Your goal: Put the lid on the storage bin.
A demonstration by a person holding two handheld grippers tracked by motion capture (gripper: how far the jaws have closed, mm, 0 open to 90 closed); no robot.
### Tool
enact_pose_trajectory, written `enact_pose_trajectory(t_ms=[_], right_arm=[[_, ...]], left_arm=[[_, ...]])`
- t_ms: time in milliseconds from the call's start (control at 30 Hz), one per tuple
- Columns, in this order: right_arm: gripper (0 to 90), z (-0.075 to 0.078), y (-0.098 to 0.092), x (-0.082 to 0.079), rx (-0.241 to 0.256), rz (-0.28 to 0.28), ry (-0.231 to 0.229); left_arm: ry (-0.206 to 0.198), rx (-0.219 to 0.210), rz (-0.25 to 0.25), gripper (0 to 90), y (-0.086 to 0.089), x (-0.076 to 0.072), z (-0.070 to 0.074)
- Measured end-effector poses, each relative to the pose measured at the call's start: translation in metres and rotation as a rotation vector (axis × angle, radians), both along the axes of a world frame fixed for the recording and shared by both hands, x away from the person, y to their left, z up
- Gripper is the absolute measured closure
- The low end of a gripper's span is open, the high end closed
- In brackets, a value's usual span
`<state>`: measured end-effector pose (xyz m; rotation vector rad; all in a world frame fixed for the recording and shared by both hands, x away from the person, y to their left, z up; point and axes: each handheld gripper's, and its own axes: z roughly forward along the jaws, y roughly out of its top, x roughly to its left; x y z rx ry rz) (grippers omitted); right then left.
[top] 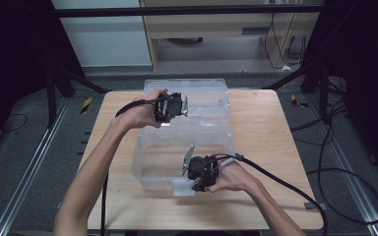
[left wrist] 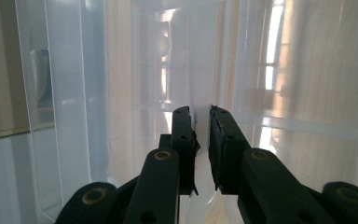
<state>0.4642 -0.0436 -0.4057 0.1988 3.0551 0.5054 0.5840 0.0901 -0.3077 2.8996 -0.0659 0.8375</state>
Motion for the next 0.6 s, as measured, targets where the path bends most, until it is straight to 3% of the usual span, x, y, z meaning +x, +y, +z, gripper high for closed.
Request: enact_pose_trajectory(t_ms=[600], right_arm=[[65.4, -0.001, -0.001, -0.001, 0.008, 0.0, -0.011]], left_arm=[[0.022, 0.0, -0.012, 83.1, -0.002, -0.012, 0.006]])
